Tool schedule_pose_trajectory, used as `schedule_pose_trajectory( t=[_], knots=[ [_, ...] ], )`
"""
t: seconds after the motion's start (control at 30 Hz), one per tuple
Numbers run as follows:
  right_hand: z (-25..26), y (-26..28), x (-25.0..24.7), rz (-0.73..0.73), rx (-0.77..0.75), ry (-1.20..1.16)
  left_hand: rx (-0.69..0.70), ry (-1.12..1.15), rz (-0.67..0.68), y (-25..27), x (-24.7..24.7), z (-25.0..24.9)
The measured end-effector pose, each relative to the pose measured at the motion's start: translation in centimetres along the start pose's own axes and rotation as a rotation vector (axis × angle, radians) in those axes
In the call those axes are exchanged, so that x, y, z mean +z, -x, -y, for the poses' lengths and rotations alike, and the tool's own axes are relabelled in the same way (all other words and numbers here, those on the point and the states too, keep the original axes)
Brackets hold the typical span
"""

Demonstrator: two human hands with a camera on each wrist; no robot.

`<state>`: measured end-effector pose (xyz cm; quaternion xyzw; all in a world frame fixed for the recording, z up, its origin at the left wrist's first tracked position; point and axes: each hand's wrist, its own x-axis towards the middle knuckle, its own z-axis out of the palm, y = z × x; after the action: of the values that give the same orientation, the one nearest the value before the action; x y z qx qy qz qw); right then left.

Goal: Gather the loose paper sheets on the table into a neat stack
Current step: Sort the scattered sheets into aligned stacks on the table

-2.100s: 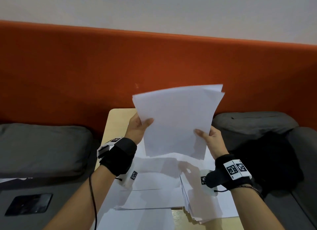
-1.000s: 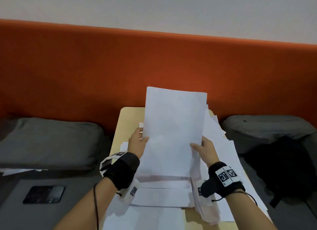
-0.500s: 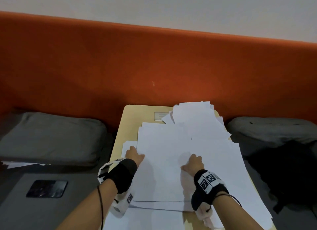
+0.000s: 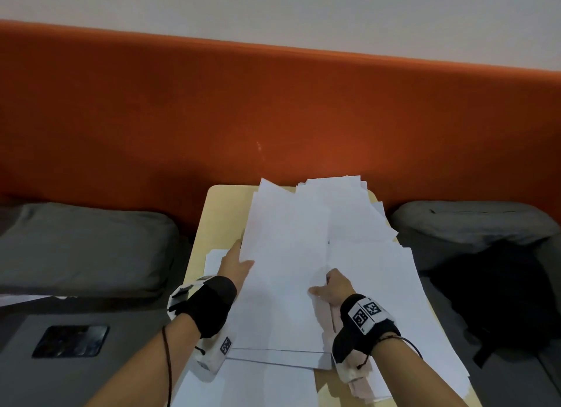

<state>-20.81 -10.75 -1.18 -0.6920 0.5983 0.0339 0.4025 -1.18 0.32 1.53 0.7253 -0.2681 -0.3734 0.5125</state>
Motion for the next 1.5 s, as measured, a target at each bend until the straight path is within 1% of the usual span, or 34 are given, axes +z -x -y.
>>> schedule_pose_trajectory(
  t=[0.1,0.17,0.2,0.27,0.37,0.47,0.57,0.63,0.77,0.83,0.97,1.03,1.1,1.2,1.27,1.4,1.5],
  knots=[
    [0.8,0.8,-1.8,0.033,-0.069,-0.316,0.120,0.159,0.050,0.6,-1.3,-1.0],
    [1.8,1.6,-3.3,0.108,-0.152,-0.545,0.183,0.228,0.049,0.9,-2.0,-2.0],
    [2.3,1.9,-4.0,0.140,-0.208,-0.613,0.213,0.240,0.046,1.2,-2.2,-2.7],
    [3.6,2.8,-5.2,0.135,-0.310,-0.676,0.316,0.240,0.019,1.7,-2.5,-4.7],
    [6.0,4.9,-7.0,0.007,-0.474,-0.753,0.482,0.244,-0.059,1.7,-2.8,-7.0],
    [7.8,6.8,-8.3,-0.076,-0.607,-0.784,0.565,0.296,-0.151,1.4,-3.4,-8.8],
    [8.4,7.7,-8.6,-0.103,-0.657,-0.810,0.632,0.378,-0.174,1.5,-3.8,-10.4],
    [8.2,7.7,-8.6,-0.114,-0.640,-0.853,0.657,0.394,-0.170,1.7,-3.7,-10.9],
    [7.4,7.8,-7.5,-0.083,-0.582,-0.875,0.589,0.346,-0.155,1.4,-3.1,-9.8],
    [7.4,8.0,-7.2,-0.096,-0.566,-0.877,0.547,0.336,-0.184,1.4,-2.8,-9.5],
    [8.4,7.8,-8.1,-0.157,-0.596,-0.920,0.590,0.378,-0.230,1.8,-2.7,-10.7],
    [8.1,7.3,-8.0,-0.159,-0.585,-0.934,0.582,0.347,-0.225,1.7,-2.8,-10.3],
    [6.9,6.4,-6.7,-0.115,-0.516,-0.878,0.521,0.263,-0.184,1.5,-2.6,-8.5],
    [4.6,4.8,-4.1,-0.039,-0.408,-0.699,0.404,0.092,-0.074,1.7,-2.0,-5.6],
    [3.9,4.2,-3.6,-0.034,-0.377,-0.692,0.349,0.058,-0.064,1.8,-1.9,-5.1],
    [4.0,4.4,-4.6,0.021,-0.444,-0.700,0.361,0.094,-0.082,1.6,-2.0,-6.3],
    [3.6,4.2,-4.1,0.046,-0.478,-0.644,0.301,0.086,-0.104,1.2,-2.3,-5.3]
  ],
)
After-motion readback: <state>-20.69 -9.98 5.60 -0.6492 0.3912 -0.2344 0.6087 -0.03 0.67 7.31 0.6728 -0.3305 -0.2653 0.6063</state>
